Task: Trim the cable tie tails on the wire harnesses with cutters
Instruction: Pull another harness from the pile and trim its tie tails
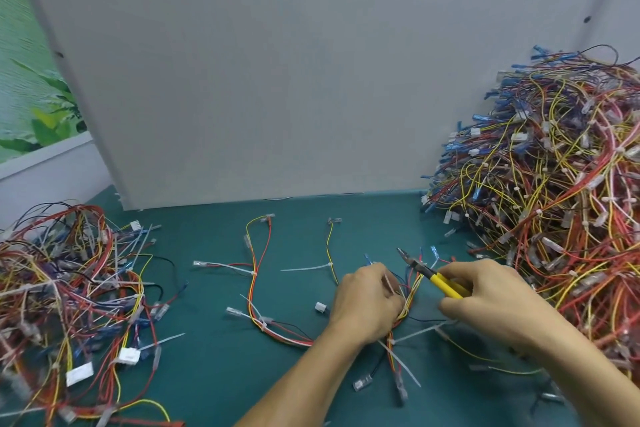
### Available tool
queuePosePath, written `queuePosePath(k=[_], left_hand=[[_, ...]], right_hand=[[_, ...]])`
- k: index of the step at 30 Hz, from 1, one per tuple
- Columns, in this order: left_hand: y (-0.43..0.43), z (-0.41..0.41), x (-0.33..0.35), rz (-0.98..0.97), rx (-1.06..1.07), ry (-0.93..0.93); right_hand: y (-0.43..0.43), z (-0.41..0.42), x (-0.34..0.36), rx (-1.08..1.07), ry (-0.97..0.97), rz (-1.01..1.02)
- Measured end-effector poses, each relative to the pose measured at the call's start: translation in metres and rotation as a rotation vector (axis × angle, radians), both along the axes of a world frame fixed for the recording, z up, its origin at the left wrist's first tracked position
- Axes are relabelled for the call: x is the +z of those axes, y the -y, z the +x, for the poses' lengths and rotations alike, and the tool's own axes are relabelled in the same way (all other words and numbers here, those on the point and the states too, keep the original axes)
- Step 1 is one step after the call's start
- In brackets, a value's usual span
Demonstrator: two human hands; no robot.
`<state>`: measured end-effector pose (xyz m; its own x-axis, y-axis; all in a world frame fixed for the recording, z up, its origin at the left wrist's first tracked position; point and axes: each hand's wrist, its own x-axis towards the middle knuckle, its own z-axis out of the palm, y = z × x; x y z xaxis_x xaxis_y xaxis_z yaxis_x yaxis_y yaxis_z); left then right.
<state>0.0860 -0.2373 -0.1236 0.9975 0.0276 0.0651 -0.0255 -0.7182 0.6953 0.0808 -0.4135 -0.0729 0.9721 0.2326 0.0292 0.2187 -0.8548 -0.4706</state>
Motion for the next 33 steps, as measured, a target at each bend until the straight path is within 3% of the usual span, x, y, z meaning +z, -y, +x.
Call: queuePosePath(k=[6, 13, 33], left_hand=[[-0.005, 0.005, 0.005, -0.098, -0.042, -0.088], [-0.009, 0.007, 0.008, -0.327, -0.085, -0.196], [-0.006, 0.007, 0.007, -0.306, -0.065, -0.152]], right_hand=[[0.006, 0.002, 0.004, 0.035, 0.024, -0.247], [0.011, -0.002, 0.009, 0.128, 0.048, -0.391], [0.007, -0.008, 0.011, 0.145, 0.056, -0.491]])
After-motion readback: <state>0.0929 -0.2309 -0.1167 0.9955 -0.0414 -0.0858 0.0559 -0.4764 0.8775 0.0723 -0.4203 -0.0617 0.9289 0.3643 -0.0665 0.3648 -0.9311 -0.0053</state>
